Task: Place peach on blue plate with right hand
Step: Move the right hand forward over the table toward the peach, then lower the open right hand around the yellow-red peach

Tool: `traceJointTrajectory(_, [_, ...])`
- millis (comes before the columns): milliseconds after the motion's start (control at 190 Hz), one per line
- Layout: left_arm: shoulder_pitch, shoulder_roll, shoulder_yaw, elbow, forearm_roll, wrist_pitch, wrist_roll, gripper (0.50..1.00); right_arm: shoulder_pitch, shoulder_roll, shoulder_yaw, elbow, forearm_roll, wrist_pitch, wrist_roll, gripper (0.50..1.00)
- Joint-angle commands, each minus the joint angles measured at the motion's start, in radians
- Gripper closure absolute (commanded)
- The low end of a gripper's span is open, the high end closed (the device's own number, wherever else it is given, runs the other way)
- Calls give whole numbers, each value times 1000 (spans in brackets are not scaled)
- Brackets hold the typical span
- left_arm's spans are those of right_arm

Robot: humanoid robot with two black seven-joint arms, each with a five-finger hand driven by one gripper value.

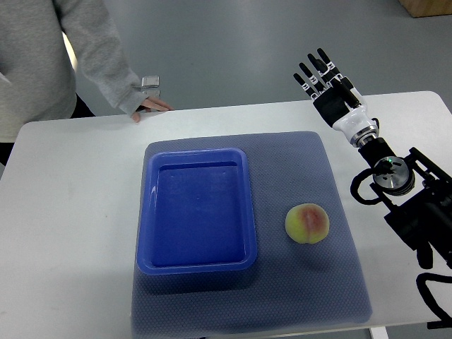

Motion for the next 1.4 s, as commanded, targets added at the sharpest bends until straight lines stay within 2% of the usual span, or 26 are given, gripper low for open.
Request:
traceJointTrajectory(0, [0, 0, 0, 0, 0, 0, 0, 500, 2, -1, -2, 0, -1, 0, 0, 570])
traceJointTrajectory(294, [0, 0, 1, 0, 2, 0, 0, 500, 7, -8, -11, 0, -18, 1, -3, 570])
traceJointTrajectory(399, [0, 0, 1, 0, 2, 0, 0, 500, 36, -76, -137, 43, -187, 41, -20, 570])
traceJointTrajectory(504, [0, 0, 1, 0, 2, 0, 0, 500, 50, -197, -293, 161, -386, 64, -52, 570])
traceJointTrajectory(625, [-2, 0, 1, -1, 2, -2, 0, 500, 132, -347, -460, 299, -656, 96, -92, 570])
traceJointTrajectory(672, [-2, 0, 1, -1, 2, -2, 0, 500, 132, -347, -460, 299, -656, 96, -92, 570])
traceJointTrajectory(677, [-2, 0, 1, -3, 2, -2, 0, 500, 186, -402, -515, 339, -760, 110, -107, 570])
traceJointTrajectory(698, [-3, 0, 1, -3, 2, -2, 0, 500, 214, -421, -535, 352, -799, 118, -112, 570])
traceJointTrajectory(761, [-5, 0, 1, -14, 2, -2, 0, 500, 307, -464, -590, 384, -900, 161, -124, 570])
traceJointTrajectory(814, [-5, 0, 1, -14, 2, -2, 0, 500, 307, -464, -591, 384, -900, 161, -124, 570])
traceJointTrajectory(819, [-5, 0, 1, -17, 2, -2, 0, 500, 394, -497, -647, 410, -963, 161, -147, 570])
traceJointTrajectory(829, [-5, 0, 1, -17, 2, -2, 0, 500, 416, -507, -663, 417, -972, 161, -153, 570])
traceJointTrajectory(871, [-11, 0, 1, -17, 2, -2, 0, 500, 493, -537, -724, 444, -985, 161, -184, 570])
traceJointTrajectory(913, [-11, 0, 1, -17, 2, -2, 0, 500, 493, -538, -724, 444, -985, 161, -184, 570])
traceJointTrajectory(919, [-12, 0, 1, -17, 2, -2, 0, 500, 581, -568, -803, 477, -985, 161, -222, 570])
traceJointTrajectory(1045, [-14, 0, 1, -17, 2, -2, 0, 500, 734, -633, -922, 591, -974, 161, -291, 570])
traceJointTrajectory(1092, [-14, 0, 1, -17, 2, -2, 0, 500, 734, -633, -922, 591, -974, 161, -291, 570])
traceJointTrajectory(1097, [-14, 0, 1, -17, 2, -2, 0, 500, 758, -658, -936, 643, -954, 161, -307, 570])
traceJointTrajectory(1176, [-15, 0, 1, -17, 2, -2, 0, 500, 761, -694, -937, 710, -905, 161, -310, 570])
traceJointTrajectory(1223, [-15, 0, 1, -17, 2, -2, 0, 500, 761, -694, -937, 711, -905, 161, -310, 570])
traceJointTrajectory(1228, [-15, 0, 0, -17, 2, -2, 0, 500, 757, -718, -945, 747, -876, 161, -310, 570])
traceJointTrajectory(1239, [-15, 0, 0, -17, 2, -2, 0, 500, 752, -723, -946, 753, -871, 161, -310, 570])
traceJointTrajectory(1349, [-15, 0, 0, -18, 2, -2, 0, 500, 738, -732, -948, 776, -854, 161, -308, 570])
traceJointTrajectory(1396, [-15, 0, 0, -18, 2, -2, 0, 500, 691, -734, -945, 786, -847, 161, -302, 570])
